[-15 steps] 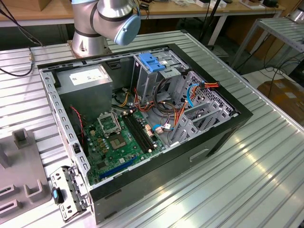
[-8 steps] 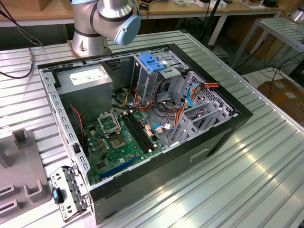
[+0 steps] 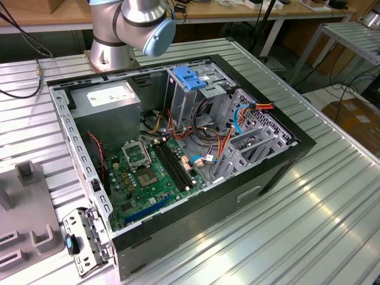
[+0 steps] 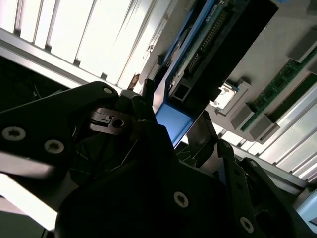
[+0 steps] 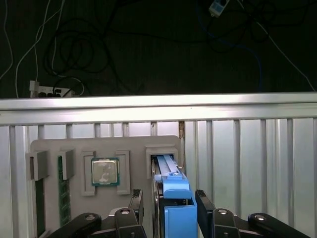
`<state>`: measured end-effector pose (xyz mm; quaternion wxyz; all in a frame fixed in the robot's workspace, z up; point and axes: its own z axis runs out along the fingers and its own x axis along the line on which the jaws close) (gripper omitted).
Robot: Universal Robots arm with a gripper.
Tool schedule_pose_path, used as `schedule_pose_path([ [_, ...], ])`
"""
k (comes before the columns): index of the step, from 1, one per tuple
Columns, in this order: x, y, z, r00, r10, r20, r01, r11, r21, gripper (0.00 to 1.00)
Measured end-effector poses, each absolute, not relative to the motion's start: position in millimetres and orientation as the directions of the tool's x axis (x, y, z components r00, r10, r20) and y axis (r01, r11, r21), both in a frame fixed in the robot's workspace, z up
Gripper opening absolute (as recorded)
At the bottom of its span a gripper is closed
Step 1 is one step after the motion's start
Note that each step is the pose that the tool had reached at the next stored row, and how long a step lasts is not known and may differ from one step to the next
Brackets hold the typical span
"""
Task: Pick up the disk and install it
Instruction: 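Pick up the disk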
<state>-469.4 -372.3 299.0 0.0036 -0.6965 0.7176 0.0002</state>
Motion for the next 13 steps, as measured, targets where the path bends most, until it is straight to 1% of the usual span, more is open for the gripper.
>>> schedule_pose_path([
  [13, -469.1, -368.5, 295.1, -0.03, -1.0, -0.005, -1.0, 0.03, -0.005, 0.54],
])
